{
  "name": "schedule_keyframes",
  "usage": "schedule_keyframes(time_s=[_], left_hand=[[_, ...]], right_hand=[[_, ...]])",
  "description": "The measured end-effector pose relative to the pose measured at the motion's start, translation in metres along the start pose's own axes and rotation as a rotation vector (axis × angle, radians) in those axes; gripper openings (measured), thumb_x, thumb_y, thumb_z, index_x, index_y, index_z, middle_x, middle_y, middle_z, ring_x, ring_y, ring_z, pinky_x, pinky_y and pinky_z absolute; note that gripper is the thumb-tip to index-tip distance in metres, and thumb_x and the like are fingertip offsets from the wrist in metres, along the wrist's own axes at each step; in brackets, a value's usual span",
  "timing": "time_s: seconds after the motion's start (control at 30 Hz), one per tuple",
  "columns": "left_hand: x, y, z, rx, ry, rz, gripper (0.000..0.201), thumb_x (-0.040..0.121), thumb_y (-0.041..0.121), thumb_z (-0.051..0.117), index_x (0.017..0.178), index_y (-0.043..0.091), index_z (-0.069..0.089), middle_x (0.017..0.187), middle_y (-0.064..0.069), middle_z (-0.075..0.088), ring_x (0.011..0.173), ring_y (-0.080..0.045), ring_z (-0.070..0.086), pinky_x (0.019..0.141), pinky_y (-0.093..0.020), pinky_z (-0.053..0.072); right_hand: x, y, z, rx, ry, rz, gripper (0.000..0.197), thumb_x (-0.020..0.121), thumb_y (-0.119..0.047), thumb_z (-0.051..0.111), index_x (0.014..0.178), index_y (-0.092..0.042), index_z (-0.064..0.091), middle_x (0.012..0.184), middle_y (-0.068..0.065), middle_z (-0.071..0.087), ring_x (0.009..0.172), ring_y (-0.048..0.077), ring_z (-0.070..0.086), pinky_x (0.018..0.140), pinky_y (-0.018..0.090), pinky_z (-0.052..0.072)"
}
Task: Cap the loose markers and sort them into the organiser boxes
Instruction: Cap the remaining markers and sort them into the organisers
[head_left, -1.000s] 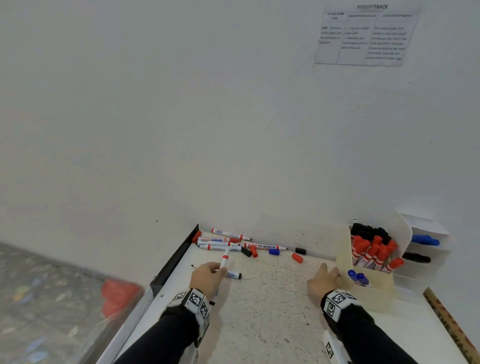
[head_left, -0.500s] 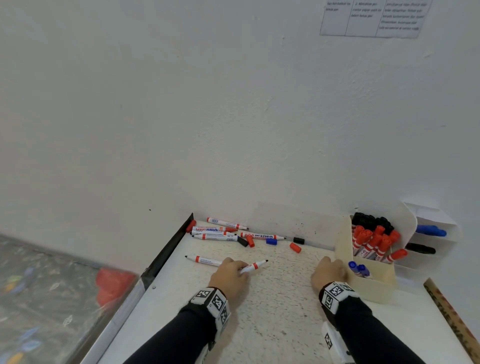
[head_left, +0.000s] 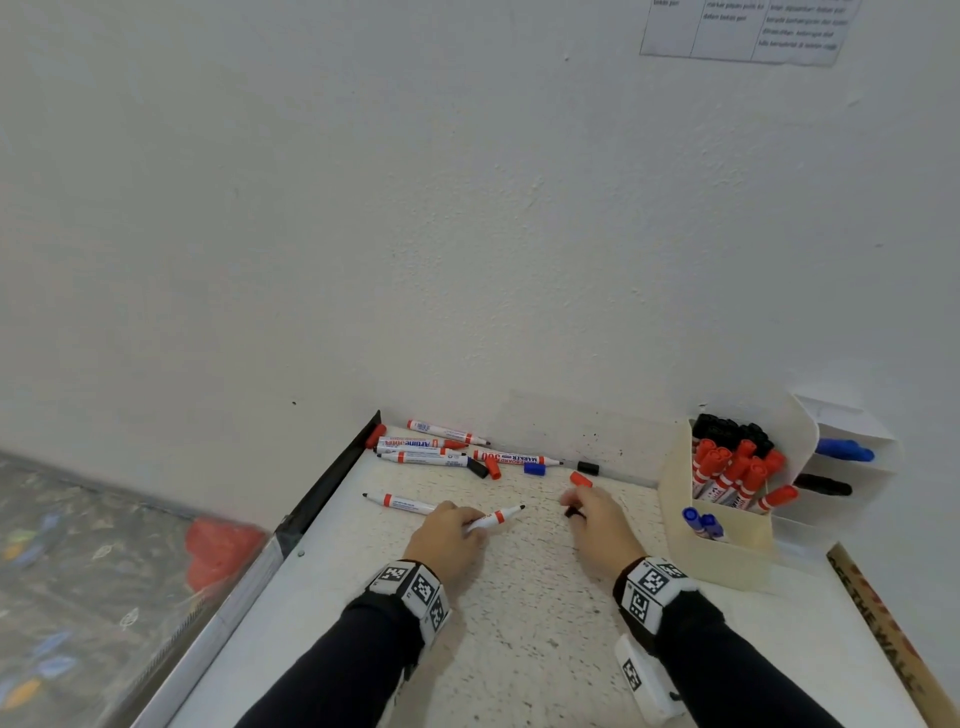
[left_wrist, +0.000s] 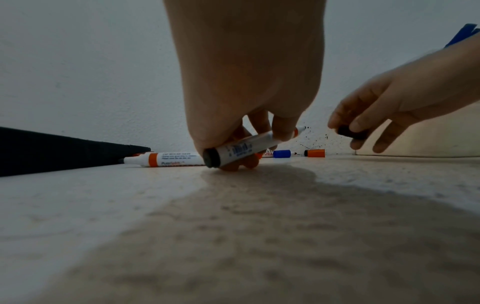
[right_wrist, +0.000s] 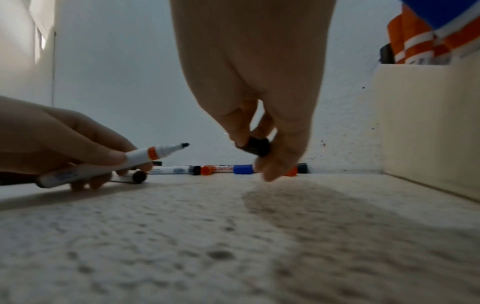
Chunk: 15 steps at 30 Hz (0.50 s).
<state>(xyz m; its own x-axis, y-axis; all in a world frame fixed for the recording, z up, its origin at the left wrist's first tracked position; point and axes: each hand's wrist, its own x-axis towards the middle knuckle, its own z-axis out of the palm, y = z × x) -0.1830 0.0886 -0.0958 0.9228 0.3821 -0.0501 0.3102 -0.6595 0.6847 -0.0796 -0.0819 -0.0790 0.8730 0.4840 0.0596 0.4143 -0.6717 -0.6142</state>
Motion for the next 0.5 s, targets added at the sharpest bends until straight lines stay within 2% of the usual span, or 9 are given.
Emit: schedule_keyframes(time_s=[0.07, 0.13, 0.17, 0.23, 0.33, 0.4, 0.5], left_hand=[[-0.001, 0.001, 0.000, 0.011, -0.005, 0.025, 0.033, 0.093, 0.029, 0.045, 0.120, 0.020, 0.060, 0.101, 0.001, 0.048, 0.090, -0.012, 0.048, 0.078, -0.022, 0.038], [-0.002, 0.001, -0.001, 0.022, -0.022, 0.062, 0.033, 0.093, 0.029, 0.045, 0.122, 0.021, 0.059, 0.101, 0.002, 0.047, 0.090, -0.011, 0.047, 0.080, -0.022, 0.037], [-0.002, 0.001, -0.001, 0.025, -0.027, 0.077, 0.033, 0.094, 0.028, 0.045, 0.124, 0.021, 0.058, 0.100, 0.002, 0.046, 0.091, -0.011, 0.046, 0.081, -0.022, 0.036], [-0.002, 0.001, -0.002, 0.031, -0.038, 0.103, 0.033, 0.095, 0.027, 0.044, 0.125, 0.022, 0.057, 0.099, 0.003, 0.046, 0.091, -0.010, 0.045, 0.081, -0.022, 0.035], [-0.004, 0.002, 0.000, 0.044, -0.072, 0.138, 0.031, 0.096, 0.026, 0.043, 0.123, 0.025, 0.058, 0.097, 0.005, 0.045, 0.090, -0.009, 0.045, 0.078, -0.021, 0.034], [-0.004, 0.002, 0.000, 0.046, -0.086, 0.155, 0.030, 0.096, 0.026, 0.042, 0.121, 0.027, 0.059, 0.096, 0.005, 0.046, 0.090, -0.011, 0.047, 0.079, -0.023, 0.036], [-0.004, 0.003, -0.002, -0.021, -0.103, 0.169, 0.028, 0.096, 0.028, 0.043, 0.118, 0.027, 0.061, 0.101, 0.003, 0.054, 0.093, -0.012, 0.051, 0.078, -0.023, 0.037]], right_hand=[[-0.004, -0.010, 0.004, 0.097, -0.028, -0.090, 0.024, 0.092, -0.002, 0.048, 0.109, -0.017, 0.056, 0.108, -0.006, 0.053, 0.100, 0.006, 0.053, 0.091, 0.014, 0.041], [-0.005, -0.015, 0.008, 0.150, -0.031, -0.135, 0.023, 0.090, -0.004, 0.052, 0.108, -0.018, 0.056, 0.101, -0.009, 0.054, 0.089, -0.004, 0.051, 0.077, 0.005, 0.041], [-0.005, -0.016, 0.009, 0.162, -0.034, -0.140, 0.023, 0.089, -0.004, 0.054, 0.106, -0.018, 0.056, 0.099, -0.010, 0.054, 0.087, -0.007, 0.050, 0.072, 0.003, 0.040], [-0.006, -0.016, 0.011, 0.199, -0.038, -0.135, 0.023, 0.087, -0.004, 0.058, 0.102, -0.021, 0.056, 0.098, -0.010, 0.055, 0.087, -0.009, 0.050, 0.069, 0.000, 0.041], [-0.006, -0.013, 0.010, 0.295, -0.011, -0.115, 0.029, 0.082, -0.001, 0.063, 0.097, -0.026, 0.055, 0.099, -0.007, 0.058, 0.090, -0.006, 0.054, 0.072, 0.001, 0.044], [-0.007, -0.012, 0.010, 0.319, -0.044, -0.111, 0.028, 0.082, -0.002, 0.064, 0.093, -0.027, 0.058, 0.097, -0.007, 0.061, 0.089, -0.003, 0.057, 0.072, 0.003, 0.045], [-0.009, -0.013, 0.014, 0.369, -0.099, -0.078, 0.014, 0.087, -0.012, 0.061, 0.086, -0.026, 0.062, 0.083, -0.002, 0.065, 0.069, 0.004, 0.060, 0.065, 0.013, 0.050]])
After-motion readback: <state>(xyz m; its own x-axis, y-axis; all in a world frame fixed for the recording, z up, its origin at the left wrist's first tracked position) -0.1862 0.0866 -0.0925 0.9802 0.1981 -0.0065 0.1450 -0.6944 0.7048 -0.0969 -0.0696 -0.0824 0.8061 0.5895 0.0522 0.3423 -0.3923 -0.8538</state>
